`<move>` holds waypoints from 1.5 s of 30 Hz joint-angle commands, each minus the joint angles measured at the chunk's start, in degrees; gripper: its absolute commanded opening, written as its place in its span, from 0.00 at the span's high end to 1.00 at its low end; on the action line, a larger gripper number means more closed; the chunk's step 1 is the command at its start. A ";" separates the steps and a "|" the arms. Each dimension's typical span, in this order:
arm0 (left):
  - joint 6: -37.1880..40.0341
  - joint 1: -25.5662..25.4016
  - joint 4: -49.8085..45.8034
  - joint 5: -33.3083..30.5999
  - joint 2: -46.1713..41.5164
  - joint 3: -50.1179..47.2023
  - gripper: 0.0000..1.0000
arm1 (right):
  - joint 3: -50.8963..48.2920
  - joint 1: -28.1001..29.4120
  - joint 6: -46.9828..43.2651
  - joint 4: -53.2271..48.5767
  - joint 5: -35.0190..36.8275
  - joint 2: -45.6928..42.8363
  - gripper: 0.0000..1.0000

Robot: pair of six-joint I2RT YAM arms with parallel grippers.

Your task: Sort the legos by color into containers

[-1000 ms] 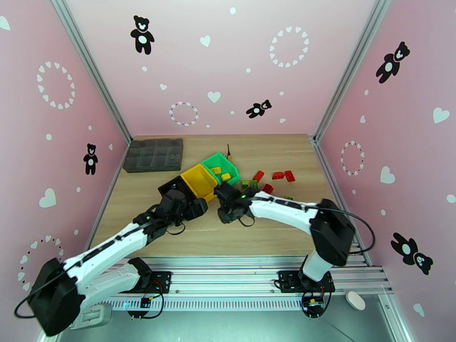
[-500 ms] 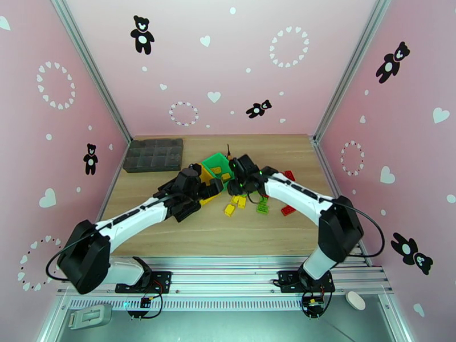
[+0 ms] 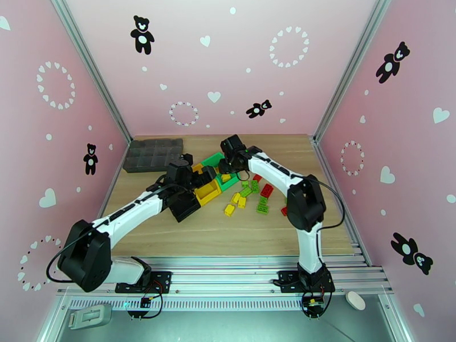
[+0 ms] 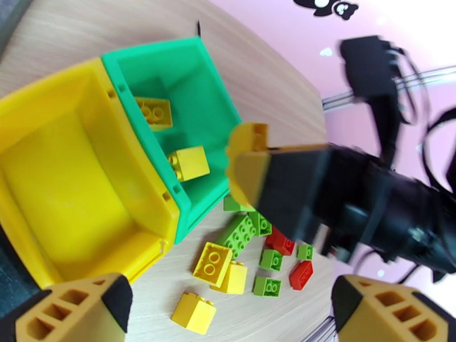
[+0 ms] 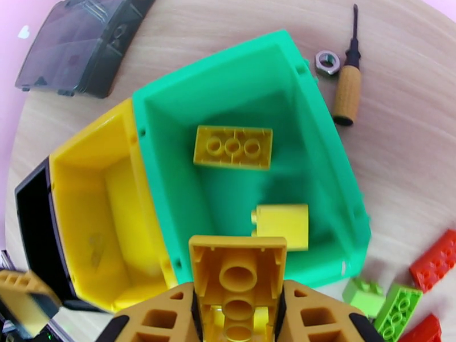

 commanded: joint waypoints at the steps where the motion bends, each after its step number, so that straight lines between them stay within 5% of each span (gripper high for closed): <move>1: 1.34 0.20 -2.20 -0.40 -2.34 -1.76 0.02 | 4.73 -0.02 -0.27 -3.60 -0.41 3.35 0.67; 10: 0.50 0.18 -1.73 -0.77 -4.25 -4.57 0.02 | 5.75 0.00 -0.52 -4.76 0.11 1.98 0.47; 31: 0.26 -6.53 -3.88 -7.48 -7.63 -9.81 0.02 | -26.96 1.50 -0.71 0.76 1.64 -24.08 0.45; 45: -1.98 -6.78 -5.67 -9.96 -16.55 -17.37 0.02 | -39.38 13.08 2.10 4.75 4.80 -20.93 0.35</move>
